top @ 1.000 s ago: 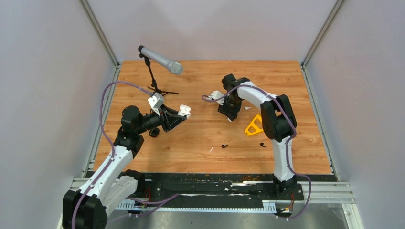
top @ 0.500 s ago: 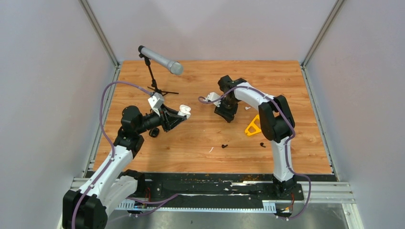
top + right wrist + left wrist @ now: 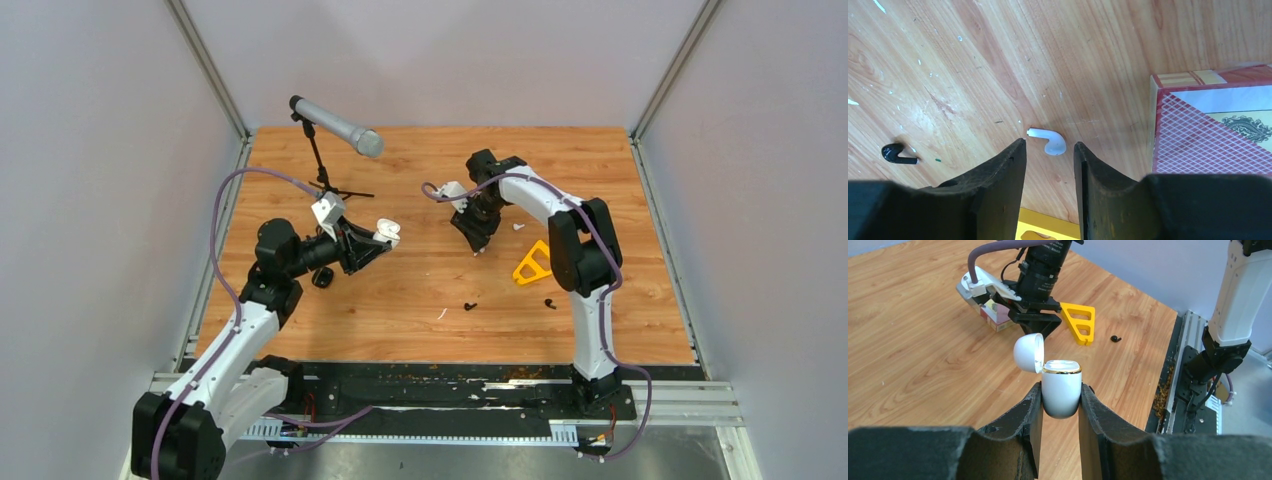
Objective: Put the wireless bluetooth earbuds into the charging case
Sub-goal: Pick up the earbud from the center of the board.
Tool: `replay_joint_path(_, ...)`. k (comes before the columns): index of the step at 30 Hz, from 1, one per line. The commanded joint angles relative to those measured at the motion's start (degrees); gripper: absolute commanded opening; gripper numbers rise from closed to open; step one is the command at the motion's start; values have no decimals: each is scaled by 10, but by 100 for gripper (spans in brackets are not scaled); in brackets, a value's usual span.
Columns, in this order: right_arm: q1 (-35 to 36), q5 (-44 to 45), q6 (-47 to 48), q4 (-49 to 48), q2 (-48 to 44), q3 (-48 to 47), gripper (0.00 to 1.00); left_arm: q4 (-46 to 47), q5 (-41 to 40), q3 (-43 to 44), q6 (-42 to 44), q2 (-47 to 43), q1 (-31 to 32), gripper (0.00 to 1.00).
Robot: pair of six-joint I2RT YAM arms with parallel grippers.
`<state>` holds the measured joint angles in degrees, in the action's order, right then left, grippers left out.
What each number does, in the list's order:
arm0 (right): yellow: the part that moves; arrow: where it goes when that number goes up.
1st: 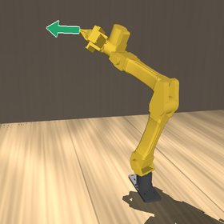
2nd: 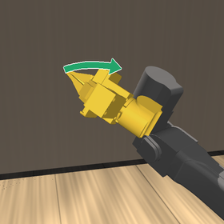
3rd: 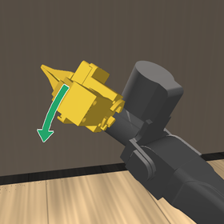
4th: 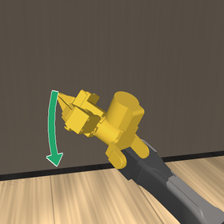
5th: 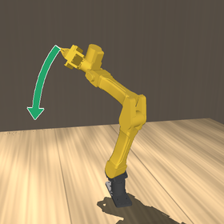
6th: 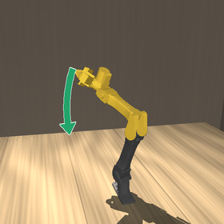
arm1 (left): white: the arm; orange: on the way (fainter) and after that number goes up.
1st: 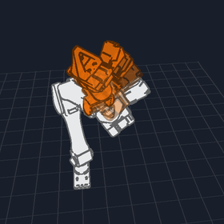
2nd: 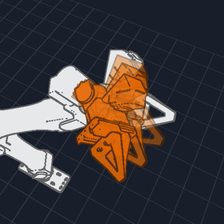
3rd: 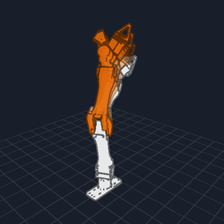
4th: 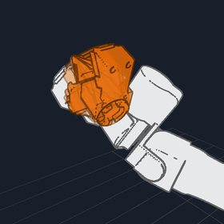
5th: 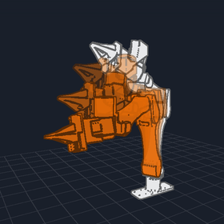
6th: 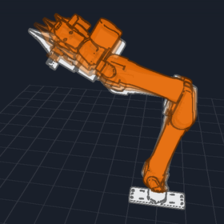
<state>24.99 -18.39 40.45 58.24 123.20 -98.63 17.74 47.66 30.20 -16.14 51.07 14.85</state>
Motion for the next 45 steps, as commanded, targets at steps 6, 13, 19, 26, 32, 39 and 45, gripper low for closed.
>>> replay_joint_path(6, -19, -19, -22, 1, 4, -5, 38, 7, 5, 32, 11, 3, -3, 0)
replay_joint_path(13, -24, -16, -19, -3, 19, -5, 35, 10, 4, 33, 9, 10, -3, 0)
replay_joint_path(19, -25, -21, -13, 2, 31, -13, 29, 10, 3, 32, 10, 11, -3, 0)
replay_joint_path(26, -25, -30, -11, 7, 35, -17, 27, 12, 3, 29, 9, 11, -3, 0)
replay_joint_path(32, -22, -14, -2, -3, 31, -3, 26, 15, 1, 27, 8, 10, -3, 0)
replay_joint_path(39, -10, 44, -8, -34, 27, 10, 27, 16, -1, 25, 8, 9, -3, 0)
replay_joint_path(45, 0, 44, -6, -40, 22, 21, 24, 16, -3, 23, 8, 7, -3, 0)
